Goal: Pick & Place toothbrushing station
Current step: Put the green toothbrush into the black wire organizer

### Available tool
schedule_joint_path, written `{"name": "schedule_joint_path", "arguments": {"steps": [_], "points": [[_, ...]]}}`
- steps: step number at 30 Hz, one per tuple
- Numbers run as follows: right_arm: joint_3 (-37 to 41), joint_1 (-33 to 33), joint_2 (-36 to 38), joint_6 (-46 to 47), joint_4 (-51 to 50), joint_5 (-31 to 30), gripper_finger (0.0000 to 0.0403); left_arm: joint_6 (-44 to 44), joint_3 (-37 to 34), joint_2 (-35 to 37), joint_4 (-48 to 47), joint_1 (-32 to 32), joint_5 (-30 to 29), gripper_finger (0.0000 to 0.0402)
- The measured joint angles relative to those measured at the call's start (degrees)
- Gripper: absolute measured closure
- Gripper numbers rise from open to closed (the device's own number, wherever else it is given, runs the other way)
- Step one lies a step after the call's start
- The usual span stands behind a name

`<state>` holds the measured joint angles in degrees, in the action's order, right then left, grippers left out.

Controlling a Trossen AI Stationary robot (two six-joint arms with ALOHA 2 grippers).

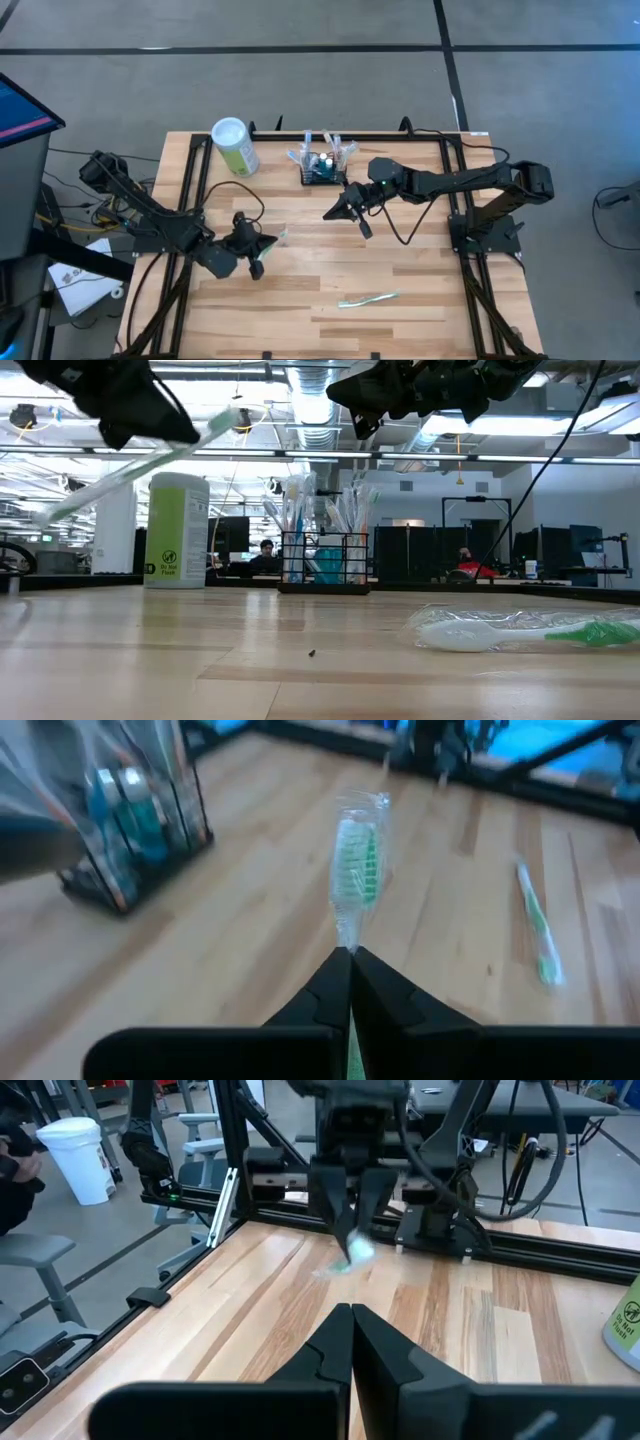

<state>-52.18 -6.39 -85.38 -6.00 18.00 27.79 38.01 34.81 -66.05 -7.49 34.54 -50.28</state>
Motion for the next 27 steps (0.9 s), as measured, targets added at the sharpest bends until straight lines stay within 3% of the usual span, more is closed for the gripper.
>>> {"name": "schedule_joint_path", "arguments": {"steps": [7, 13, 20, 27], "points": [[0.0, 0.0, 0.0, 0.0, 0.0, 0.0, 0.0403, -8.6, 0.0, 0.3, 8.1, -0.1, -5.0, 0.0401], [0.0, 0.0, 0.0, 0.0, 0.8, 0.0, 0.0403, -18.1, 0.0, 0.3, 16.4, -1.6, -5.2, 0.0401], [0.0, 0.0, 0.0, 0.0, 1.5, 0.0, 0.0403, -27.5, 0.0, 0.3, 24.9, -5.2, -1.0, 0.0401], [0.0, 0.0, 0.0, 0.0, 2.1, 0.0, 0.0403, -36.4, 0.0, 0.3, 36.1, -11.7, 11.0, 0.0401]]}}
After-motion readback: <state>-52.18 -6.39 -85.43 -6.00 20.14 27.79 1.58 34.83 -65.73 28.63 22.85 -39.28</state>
